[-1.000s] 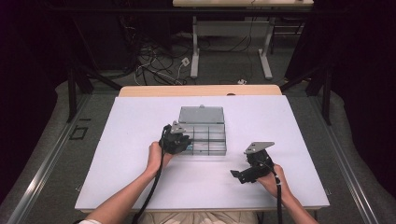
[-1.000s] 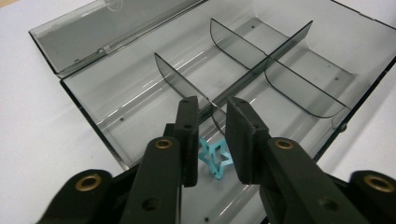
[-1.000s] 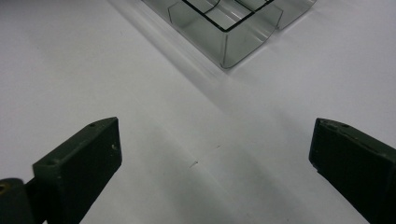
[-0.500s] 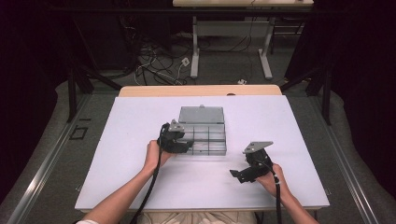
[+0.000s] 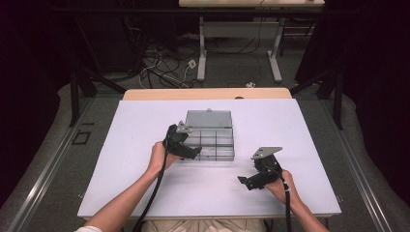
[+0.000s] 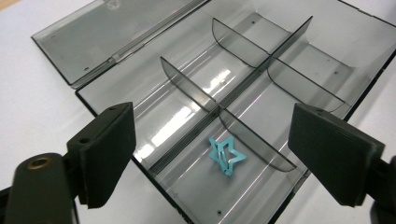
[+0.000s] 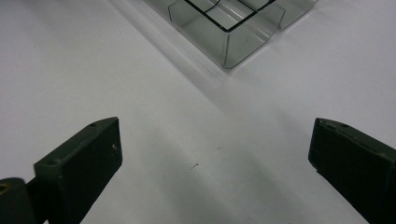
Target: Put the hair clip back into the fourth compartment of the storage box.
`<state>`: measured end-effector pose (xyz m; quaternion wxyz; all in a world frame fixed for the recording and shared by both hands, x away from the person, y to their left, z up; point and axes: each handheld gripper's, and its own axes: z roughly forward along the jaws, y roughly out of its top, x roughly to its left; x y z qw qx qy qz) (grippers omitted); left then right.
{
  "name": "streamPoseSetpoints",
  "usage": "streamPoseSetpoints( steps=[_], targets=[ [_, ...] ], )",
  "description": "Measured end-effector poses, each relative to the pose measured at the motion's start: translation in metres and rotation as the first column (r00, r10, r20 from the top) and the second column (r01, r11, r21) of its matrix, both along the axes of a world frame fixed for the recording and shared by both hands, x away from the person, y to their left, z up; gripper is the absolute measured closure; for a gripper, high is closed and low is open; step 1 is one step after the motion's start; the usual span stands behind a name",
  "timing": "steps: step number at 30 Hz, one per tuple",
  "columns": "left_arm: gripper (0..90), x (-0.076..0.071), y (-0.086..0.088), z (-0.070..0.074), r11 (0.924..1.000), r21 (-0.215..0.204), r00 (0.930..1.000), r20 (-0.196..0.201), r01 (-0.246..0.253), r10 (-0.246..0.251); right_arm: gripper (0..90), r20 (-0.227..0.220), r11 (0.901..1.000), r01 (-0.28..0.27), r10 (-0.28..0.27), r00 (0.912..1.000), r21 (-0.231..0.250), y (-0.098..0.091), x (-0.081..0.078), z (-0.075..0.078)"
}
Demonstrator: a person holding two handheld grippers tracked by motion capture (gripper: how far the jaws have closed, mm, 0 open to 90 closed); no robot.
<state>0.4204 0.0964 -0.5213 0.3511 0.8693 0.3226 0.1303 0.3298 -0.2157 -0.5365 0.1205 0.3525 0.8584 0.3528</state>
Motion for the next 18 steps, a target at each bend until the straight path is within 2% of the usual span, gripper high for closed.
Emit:
streamPoseSetpoints(
  steps=[1, 2, 4, 6, 11, 18],
  targets=[
    [11.7, 0.001, -0.002, 0.0, 1.0, 0.001, 1.0, -0.001, -0.007, 0.007, 2.3, -0.006, 1.0, -0.003, 0.003, 1.0, -0.004, -0.001, 0.0, 0.0],
    [9.7, 0.002, -0.004, 0.0, 0.9998, 0.02, 1.0, -0.001, 0.001, -0.001, 2.3, -0.002, 1.0, 0.006, -0.006, 1.0, 0.001, -0.001, 0.0, 0.0],
    [7.7, 0.002, -0.009, 0.0, 0.9996, 0.024, 0.9999, -0.003, 0.015, -0.015, 2.3, -0.011, 1.0, 0.006, -0.006, 0.9999, -0.003, -0.002, 0.001, -0.001],
    [4.9, 0.003, -0.014, -0.001, 0.9988, 0.045, 0.9998, 0.008, 0.018, -0.019, 2.3, -0.003, 1.0, 0.006, -0.006, 1.0, 0.001, -0.003, 0.001, -0.001],
    [0.3, 0.008, -0.02, -0.004, 0.9983, 0.052, 0.9997, -0.005, 0.026, -0.026, 2.3, -0.001, 1.0, 0.01, -0.01, 1.0, -0.001, -0.004, 0.001, -0.001],
    [0.0, 0.014, -0.02, -0.005, 0.9985, 0.051, 0.9996, -0.021, 0.022, -0.021, 2.3, -0.002, 1.0, 0.005, -0.005, 1.0, -0.003, 0.0, 0.002, -0.001]
  ],
)
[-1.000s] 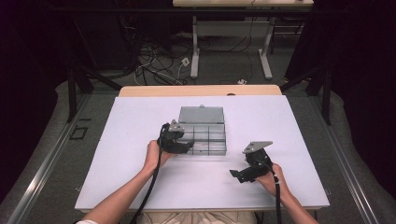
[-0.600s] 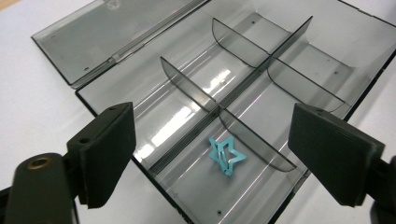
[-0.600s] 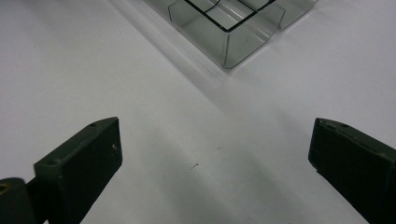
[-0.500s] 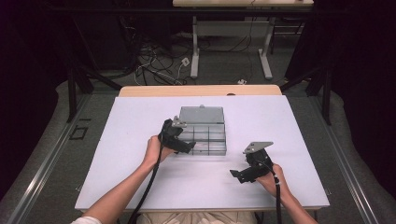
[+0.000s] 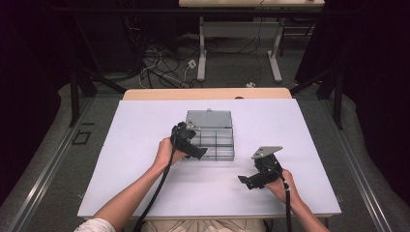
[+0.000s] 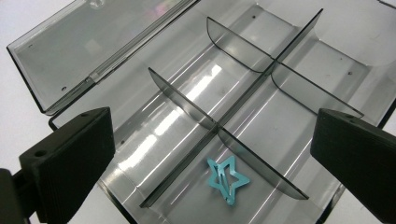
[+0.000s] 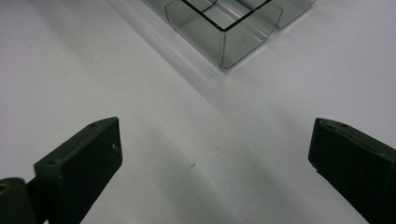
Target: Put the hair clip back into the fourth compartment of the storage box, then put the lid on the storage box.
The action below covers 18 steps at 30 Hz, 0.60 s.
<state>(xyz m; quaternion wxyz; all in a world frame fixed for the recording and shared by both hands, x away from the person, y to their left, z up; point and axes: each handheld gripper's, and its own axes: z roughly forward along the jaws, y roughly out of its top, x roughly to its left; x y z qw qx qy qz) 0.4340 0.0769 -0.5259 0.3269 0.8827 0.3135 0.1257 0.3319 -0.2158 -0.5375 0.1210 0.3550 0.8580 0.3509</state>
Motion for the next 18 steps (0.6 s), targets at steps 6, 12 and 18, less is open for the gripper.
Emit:
streamPoseSetpoints(
  steps=[6, 12, 18],
  targets=[
    [0.0, 0.004, -0.0021, 0.0016, 1.0, -0.004, 0.9997, -0.023, 0.002, -0.002, 2.4, 0.0, 1.0, -0.008, 0.008, 1.0, 0.005, 0.002, 0.0016, -0.0015],
    [0.5, 0.0077, -0.0025, -0.0023, 0.9993, 0.038, 0.9989, -0.047, 0.002, 0.0, 2.7, -0.002, 0.9999, -0.009, 0.009, 1.0, -0.008, 0.0006, 0.0011, -0.0007],
    [5.9, 0.0087, -0.0021, -0.0048, 0.9994, 0.034, 0.9985, -0.055, -0.005, 0.006, 2.7, -0.013, 0.9999, -0.011, 0.011, 0.9999, -0.011, 0.0003, 0.0017, -0.0011]
  ],
)
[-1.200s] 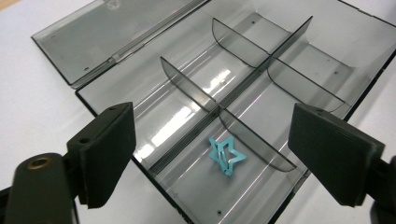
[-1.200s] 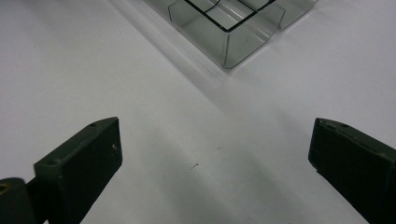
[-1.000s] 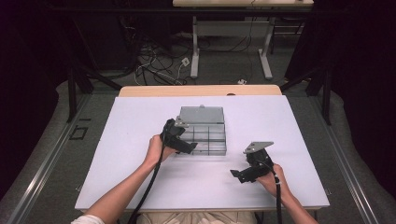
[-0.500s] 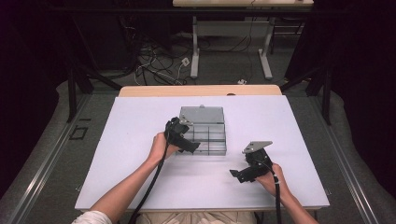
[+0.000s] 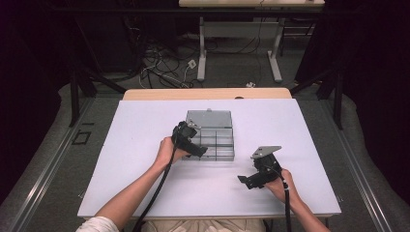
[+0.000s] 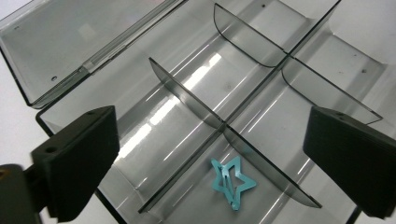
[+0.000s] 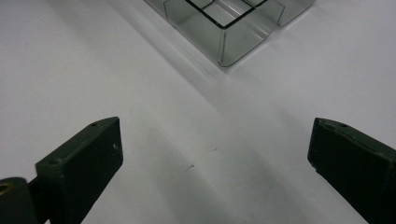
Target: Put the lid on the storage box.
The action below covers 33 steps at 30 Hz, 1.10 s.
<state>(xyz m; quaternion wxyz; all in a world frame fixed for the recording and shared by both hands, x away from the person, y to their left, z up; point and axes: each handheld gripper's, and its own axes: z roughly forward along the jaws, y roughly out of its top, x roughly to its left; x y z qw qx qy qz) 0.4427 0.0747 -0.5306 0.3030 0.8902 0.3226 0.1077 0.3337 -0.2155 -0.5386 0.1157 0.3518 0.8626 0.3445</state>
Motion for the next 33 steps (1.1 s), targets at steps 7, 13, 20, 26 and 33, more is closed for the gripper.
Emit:
streamPoseSetpoints(
  steps=[7, 13, 20, 26, 33],
  targets=[
    [21.0, -0.001, -0.002, 0.0, 1.0, -0.006, 0.9999, 0.01, -0.002, 0.002, 2.8, 0.01, 0.9999, 0.013, -0.013, 0.9999, 0.011, -0.002, -0.001, -0.001],
    [33.5, -0.003, -0.005, -0.004, 0.9999, 0.01, 0.9999, 0.013, 0.003, -0.003, 2.7, 0.006, 0.9999, 0.013, -0.013, 0.9999, 0.01, -0.003, -0.001, -0.001],
    [50.7, -0.004, -0.007, -0.008, 0.9996, 0.019, 0.9998, -0.001, 0.022, -0.022, 2.8, -0.008, 0.9999, 0.006, -0.005, 1.0, 0.009, -0.003, -0.001, -0.001],
    [54.4, -0.006, -0.011, -0.009, 0.9995, 0.03, 0.9999, 0.013, 0.009, -0.009, 2.8, 0.009, 0.9998, 0.012, -0.012, 0.9999, 0.015, -0.005, 0.0, -0.002],
    [56.7, -0.007, -0.012, -0.009, 0.9996, 0.026, 0.9998, 0.016, -0.007, 0.006, 3.5, 0.013, 0.9999, 0.015, -0.015, 0.9998, 0.007, -0.003, 0.003, 0.001]
  ],
)
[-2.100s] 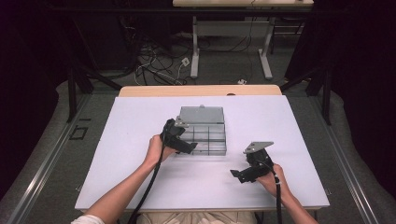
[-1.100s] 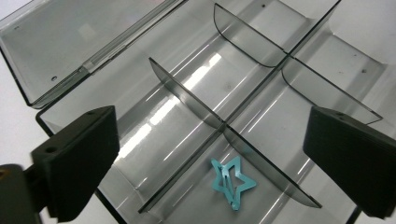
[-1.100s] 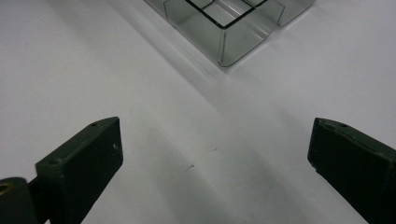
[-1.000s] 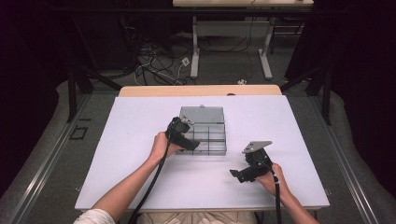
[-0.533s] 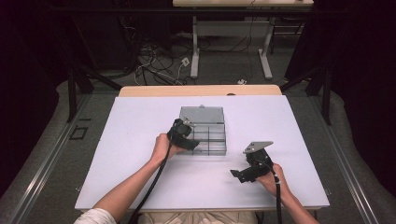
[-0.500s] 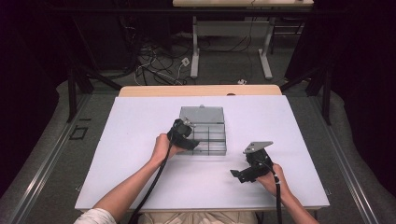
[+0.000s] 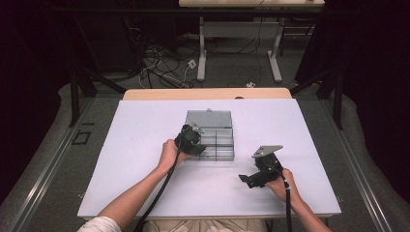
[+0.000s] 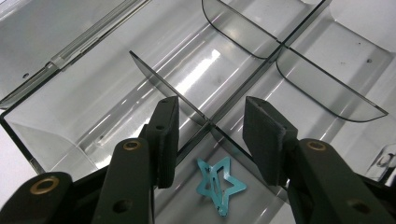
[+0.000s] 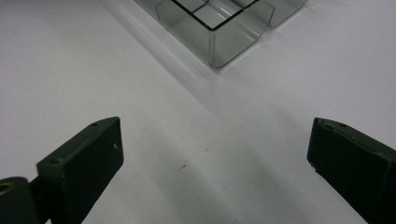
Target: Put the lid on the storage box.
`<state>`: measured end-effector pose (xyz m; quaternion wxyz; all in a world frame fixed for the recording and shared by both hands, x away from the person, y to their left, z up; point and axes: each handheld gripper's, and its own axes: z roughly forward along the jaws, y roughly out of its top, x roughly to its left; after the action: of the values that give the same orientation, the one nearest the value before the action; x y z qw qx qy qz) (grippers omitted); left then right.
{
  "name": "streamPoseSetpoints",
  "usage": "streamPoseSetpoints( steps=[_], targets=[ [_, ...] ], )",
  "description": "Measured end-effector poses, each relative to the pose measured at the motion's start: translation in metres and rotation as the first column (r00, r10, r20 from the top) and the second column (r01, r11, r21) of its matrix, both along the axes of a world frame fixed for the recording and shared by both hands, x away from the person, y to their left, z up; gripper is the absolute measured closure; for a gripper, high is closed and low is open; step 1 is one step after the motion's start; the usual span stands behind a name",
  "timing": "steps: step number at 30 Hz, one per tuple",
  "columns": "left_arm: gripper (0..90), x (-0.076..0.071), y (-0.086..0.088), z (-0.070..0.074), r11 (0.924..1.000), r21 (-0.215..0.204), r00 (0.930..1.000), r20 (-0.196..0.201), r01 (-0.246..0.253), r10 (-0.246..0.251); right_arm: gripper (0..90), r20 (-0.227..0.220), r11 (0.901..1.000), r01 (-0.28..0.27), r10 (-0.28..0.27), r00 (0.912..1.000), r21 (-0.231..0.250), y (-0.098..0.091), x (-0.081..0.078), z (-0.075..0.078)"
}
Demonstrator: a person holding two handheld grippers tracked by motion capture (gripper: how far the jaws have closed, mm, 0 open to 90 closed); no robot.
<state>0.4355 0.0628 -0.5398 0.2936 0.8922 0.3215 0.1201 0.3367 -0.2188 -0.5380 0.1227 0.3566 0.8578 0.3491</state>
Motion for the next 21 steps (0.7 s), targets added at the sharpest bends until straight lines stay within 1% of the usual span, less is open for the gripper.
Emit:
streamPoseSetpoints(
  steps=[1, 2, 3, 5, 6, 9, 10, 11, 12, 13, 14, 15, 16, 17, 21],
  targets=[
    [56.7, 0.0, 0.0, 0.0, 1.0, 0.0, 1.0, 0.0, -0.002, 0.002, 3.8, 0.009, 1.0, 0.003, -0.003, 1.0, 0.008, 0.001, 0.001, 0.0],
    [56.8, 0.0, 0.0, 0.0, 1.0, 0.009, 1.0, 0.001, 0.003, -0.003, 4.0, -0.002, 1.0, -0.004, 0.004, 1.0, 0.001, 0.001, 0.002, 0.002],
    [56.9, 0.0, 0.0, 0.0, 1.0, 0.007, 1.0, 0.002, 0.001, -0.001, 4.3, 0.016, 1.0, 0.001, -0.002, 0.9999, 0.009, 0.001, 0.003, 0.002],
    [57.0, 0.0, 0.0, 0.0, 1.0, 0.008, 1.0, 0.002, 0.002, -0.002, 5.0, 0.007, 1.0, -0.003, 0.003, 1.0, 0.001, 0.002, 0.005, 0.004],
    [57.0, 0.0, 0.0, 0.0, 1.0, 0.008, 1.0, 0.003, 0.001, -0.001, 5.1, 0.017, 1.0, 0.0, 0.0, 0.9999, 0.0, 0.002, 0.007, 0.004],
    [57.0, 0.0, 0.0, 0.0, 1.0, 0.003, 1.0, 0.003, -0.004, 0.004, 6.2, 0.019, 0.9999, 0.0, 0.0, 0.9998, 0.011, 0.003, 0.012, 0.005],
    [57.0, 0.0, 0.0, 0.0, 1.0, 0.004, 1.0, 0.005, -0.003, 0.003, 6.6, 0.011, 1.0, 0.001, -0.001, 0.9999, 0.009, 0.004, 0.014, 0.006],
    [57.0, -0.001, -0.001, 0.0, 1.0, 0.0, 1.0, 0.004, -0.007, 0.007, 6.9, 0.021, 0.9998, 0.006, -0.006, 0.9998, 0.019, 0.004, 0.015, 0.006],
    [57.0, -0.001, -0.001, 0.0, 1.0, 0.0, 1.0, 0.005, -0.008, 0.008, 7.3, 0.012, 0.9999, 0.002, -0.002, 0.9999, 0.012, 0.004, 0.016, 0.007],
    [57.1, -0.001, -0.001, 0.0, 1.0, 0.0, 1.0, 0.005, -0.008, 0.008, 7.8, 0.024, 0.9997, 0.011, -0.011, 0.9996, 0.02, 0.005, 0.018, 0.006],
    [57.1, -0.001, -0.001, 0.0, 1.0, 0.0, 1.0, 0.005, -0.008, 0.008, 8.4, 0.016, 0.9999, 0.006, -0.006, 0.9998, 0.016, 0.005, 0.02, 0.007],
    [57.1, -0.001, -0.001, 0.0, 1.0, -0.001, 1.0, 0.005, -0.009, 0.009, 9.3, 0.02, 0.9999, 0.008, -0.009, 0.9998, 0.015, 0.005, 0.021, 0.007],
    [57.1, -0.001, -0.001, 0.0, 1.0, -0.001, 1.0, 0.005, -0.008, 0.008, 10.0, 0.027, 0.9994, 0.004, -0.005, 0.9996, 0.034, 0.006, 0.024, 0.007],
    [57.1, -0.001, -0.001, 0.0, 1.0, 0.0, 1.0, 0.005, -0.009, 0.009, 11.3, 0.02, 0.9998, 0.006, -0.007, 0.9998, 0.017, 0.007, 0.026, 0.009],
    [57.1, -0.001, -0.001, 0.0, 1.0, 0.001, 0.9999, 0.009, -0.009, 0.009, 14.9, 0.023, 0.9998, 0.007, -0.007, 0.9997, 0.018, 0.008, 0.035, 0.011]
  ],
)
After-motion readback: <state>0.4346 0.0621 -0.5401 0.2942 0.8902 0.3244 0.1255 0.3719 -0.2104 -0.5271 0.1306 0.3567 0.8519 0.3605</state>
